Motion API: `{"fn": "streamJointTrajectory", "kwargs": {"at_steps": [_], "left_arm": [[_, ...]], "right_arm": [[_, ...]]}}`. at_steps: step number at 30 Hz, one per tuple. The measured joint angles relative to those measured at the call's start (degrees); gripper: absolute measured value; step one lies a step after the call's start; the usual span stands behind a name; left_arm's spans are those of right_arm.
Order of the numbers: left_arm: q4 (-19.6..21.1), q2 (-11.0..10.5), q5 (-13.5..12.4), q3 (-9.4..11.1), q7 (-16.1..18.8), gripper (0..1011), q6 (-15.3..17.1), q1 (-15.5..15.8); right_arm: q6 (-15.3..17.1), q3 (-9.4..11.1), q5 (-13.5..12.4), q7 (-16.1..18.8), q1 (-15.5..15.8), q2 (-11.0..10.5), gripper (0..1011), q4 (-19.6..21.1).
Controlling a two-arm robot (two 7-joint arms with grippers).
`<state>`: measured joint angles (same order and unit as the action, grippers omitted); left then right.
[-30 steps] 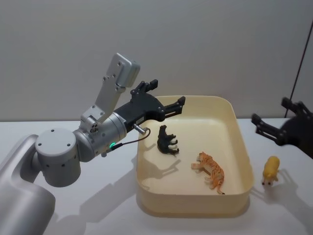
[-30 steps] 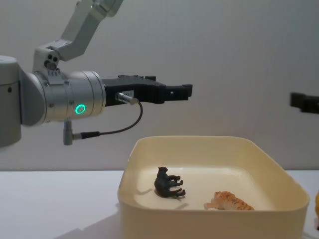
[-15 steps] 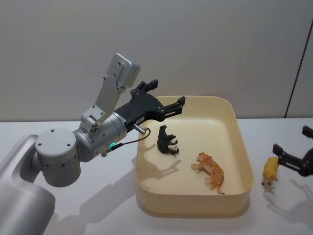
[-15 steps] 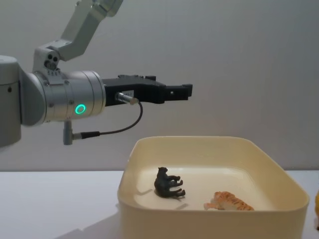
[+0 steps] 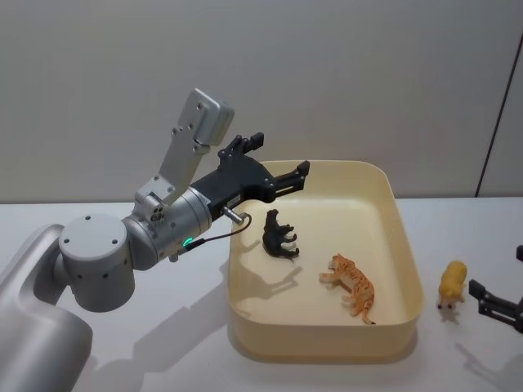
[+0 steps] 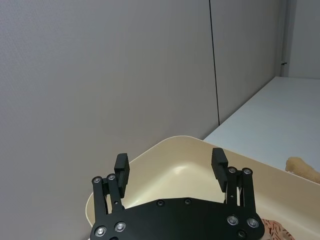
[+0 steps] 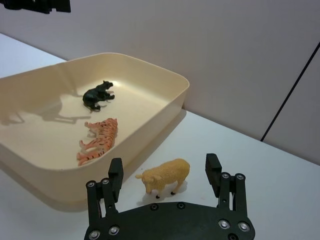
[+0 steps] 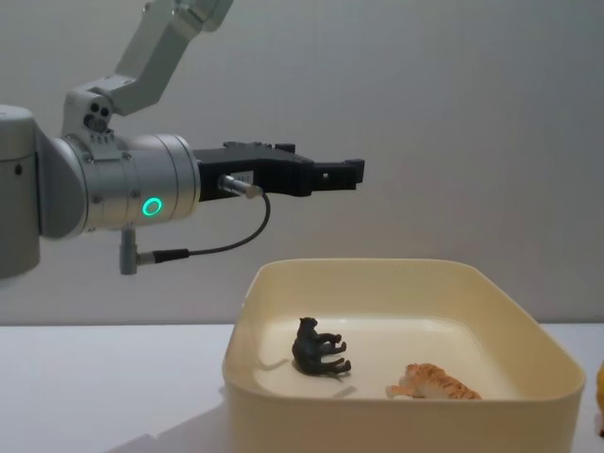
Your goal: Pick up the toy alternately with two hands and place it into the central storage box.
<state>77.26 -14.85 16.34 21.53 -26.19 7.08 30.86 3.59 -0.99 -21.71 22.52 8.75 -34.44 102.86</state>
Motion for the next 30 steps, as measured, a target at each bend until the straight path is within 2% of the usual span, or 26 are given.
{"fn": "streamJointTrajectory", "kwargs": {"at_steps": [13,23,30], "left_arm": [[0.0,0.0,0.0,0.0,0.0,1002,0.0,0.0],[0.0,0.0,0.0,0.0,0.0,1001,0.0,0.0],[0.0,0.0,0.0,0.0,0.0,1002,0.0,0.0]], "right_arm": [[0.7,-0.5,1.9,-1.0,1.0,0.3,1001,-1.4],[1.8,-2.2,4.0,-1.7,-1.1,2.2,1001,-3.6],[2.2,-3.8,6.0,-2.1,-3.7,4.3,1001,-5.9]]}}
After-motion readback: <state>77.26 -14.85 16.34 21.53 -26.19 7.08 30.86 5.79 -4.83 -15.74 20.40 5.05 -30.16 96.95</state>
